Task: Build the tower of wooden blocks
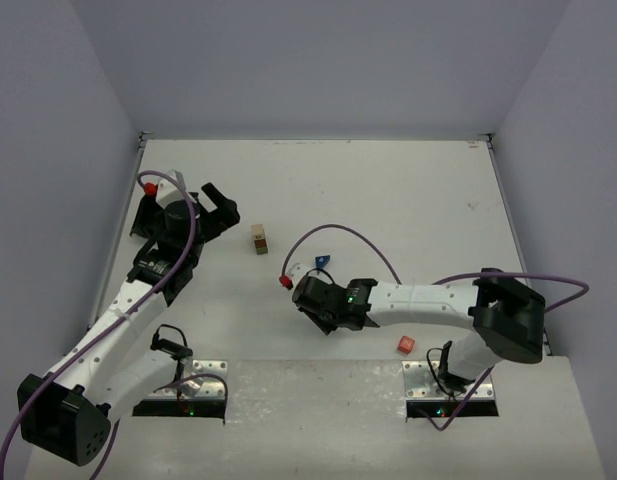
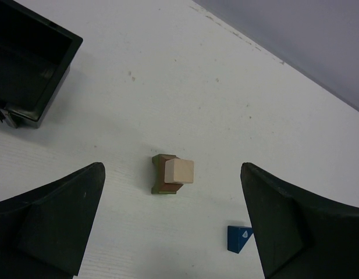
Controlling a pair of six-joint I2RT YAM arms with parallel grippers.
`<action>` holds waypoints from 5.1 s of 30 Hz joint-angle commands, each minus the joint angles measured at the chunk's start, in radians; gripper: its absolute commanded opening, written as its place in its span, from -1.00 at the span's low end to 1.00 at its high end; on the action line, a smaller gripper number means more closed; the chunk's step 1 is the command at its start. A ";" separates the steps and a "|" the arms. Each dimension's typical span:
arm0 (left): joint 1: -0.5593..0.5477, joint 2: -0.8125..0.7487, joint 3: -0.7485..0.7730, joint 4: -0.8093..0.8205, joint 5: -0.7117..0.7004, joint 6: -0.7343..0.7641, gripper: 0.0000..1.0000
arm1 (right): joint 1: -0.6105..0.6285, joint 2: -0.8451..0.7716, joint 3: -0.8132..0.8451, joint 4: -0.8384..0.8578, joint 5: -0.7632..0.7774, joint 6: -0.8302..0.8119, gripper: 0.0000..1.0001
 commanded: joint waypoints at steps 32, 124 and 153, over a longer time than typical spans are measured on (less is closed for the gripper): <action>0.031 0.074 0.022 -0.041 -0.204 -0.077 1.00 | -0.430 0.538 0.988 -0.124 -0.754 -1.176 -0.50; 0.031 0.098 0.014 -0.003 -0.155 -0.079 1.00 | -0.377 0.375 0.856 0.043 -0.480 -0.951 0.97; 0.061 0.354 0.020 -0.075 0.043 -0.125 1.00 | -0.504 0.451 0.807 0.167 -0.207 -0.479 0.97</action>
